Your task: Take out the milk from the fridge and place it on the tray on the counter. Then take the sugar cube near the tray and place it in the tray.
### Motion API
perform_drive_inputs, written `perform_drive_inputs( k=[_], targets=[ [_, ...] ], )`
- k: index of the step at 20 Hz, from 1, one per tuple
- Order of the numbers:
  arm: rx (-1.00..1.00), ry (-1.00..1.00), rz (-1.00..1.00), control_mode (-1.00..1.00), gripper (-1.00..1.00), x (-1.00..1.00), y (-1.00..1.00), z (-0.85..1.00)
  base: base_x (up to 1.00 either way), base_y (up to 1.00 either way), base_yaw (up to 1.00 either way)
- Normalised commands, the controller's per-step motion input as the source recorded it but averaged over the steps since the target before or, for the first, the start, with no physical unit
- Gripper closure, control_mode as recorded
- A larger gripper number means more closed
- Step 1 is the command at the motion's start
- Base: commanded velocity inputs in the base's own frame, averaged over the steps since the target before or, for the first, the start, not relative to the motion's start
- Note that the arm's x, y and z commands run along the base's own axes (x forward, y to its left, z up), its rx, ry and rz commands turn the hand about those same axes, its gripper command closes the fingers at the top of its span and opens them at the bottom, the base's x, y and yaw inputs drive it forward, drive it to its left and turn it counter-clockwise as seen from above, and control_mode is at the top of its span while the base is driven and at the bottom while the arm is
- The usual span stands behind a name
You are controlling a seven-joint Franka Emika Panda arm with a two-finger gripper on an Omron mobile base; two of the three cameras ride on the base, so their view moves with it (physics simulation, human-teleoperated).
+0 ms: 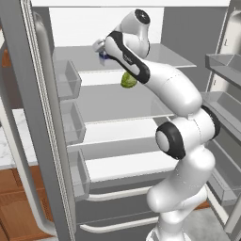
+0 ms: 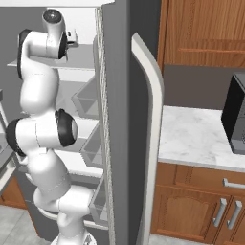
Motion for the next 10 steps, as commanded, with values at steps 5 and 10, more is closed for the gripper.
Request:
perform_drive_inputs(
  k=[5,10],
  targets=[
    [0.0,-0.05,0.0,-1.0,1.0,-0.81,0.0,0.17,0.0,0.0,0.0],
    [0.0,-0.02,-0.01,-1.0,1.0,-0.99,-0.15,0.19,0.0,0.0,0.0]
  ],
)
